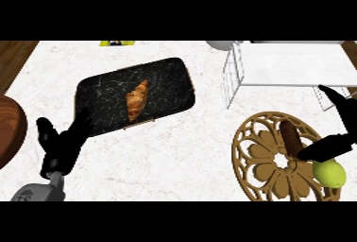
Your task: Pick the sweet potato from the placemat and place it in the tiered shelf
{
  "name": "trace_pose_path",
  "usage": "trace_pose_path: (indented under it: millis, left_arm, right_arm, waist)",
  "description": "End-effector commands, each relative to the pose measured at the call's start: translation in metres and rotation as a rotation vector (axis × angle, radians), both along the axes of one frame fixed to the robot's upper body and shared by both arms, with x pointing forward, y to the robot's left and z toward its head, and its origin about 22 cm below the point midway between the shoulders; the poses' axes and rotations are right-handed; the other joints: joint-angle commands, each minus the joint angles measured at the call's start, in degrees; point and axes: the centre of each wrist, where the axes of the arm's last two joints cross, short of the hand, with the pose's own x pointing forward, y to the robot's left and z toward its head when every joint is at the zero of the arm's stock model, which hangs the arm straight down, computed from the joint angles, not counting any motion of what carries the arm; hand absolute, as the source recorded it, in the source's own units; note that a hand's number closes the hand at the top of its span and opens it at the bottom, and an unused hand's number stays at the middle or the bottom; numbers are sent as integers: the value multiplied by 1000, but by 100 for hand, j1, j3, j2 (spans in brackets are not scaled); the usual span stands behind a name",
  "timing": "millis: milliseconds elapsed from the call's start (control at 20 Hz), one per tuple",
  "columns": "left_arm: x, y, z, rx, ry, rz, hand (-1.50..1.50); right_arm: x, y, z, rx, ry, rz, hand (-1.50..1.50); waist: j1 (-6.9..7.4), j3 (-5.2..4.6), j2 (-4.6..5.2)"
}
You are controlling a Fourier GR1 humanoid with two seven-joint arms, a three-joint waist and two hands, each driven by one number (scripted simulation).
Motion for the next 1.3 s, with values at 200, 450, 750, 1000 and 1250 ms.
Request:
trace_pose_path:
  millis: [200, 450, 750, 1000, 1250]
  left_arm:
    - [-11, -3, -21, -11, 48, 0, 0]
    - [-8, 1, -6, 2, 59, 15, 0]
    - [-9, 9, -20, -5, 54, 18, 0]
    - [4, 9, -12, 0, 47, 10, 0]
    - [-9, 8, -18, -12, 54, 8, 0]
  right_arm:
    - [3, 27, -19, -73, 71, -76, -150]
    - [4, 9, -28, -128, 70, -82, -150]
    - [-1, 5, -60, -130, 73, -90, -150]
    - [21, 28, -83, -163, 90, -92, -150]
    - [28, 4, -89, -207, 93, -142, -150]
  waist:
    - [-59, -46, 31]
    - [-66, -43, 27]
    - [-78, -43, 33]
    - [-50, -43, 40]
    - [-43, -43, 39]
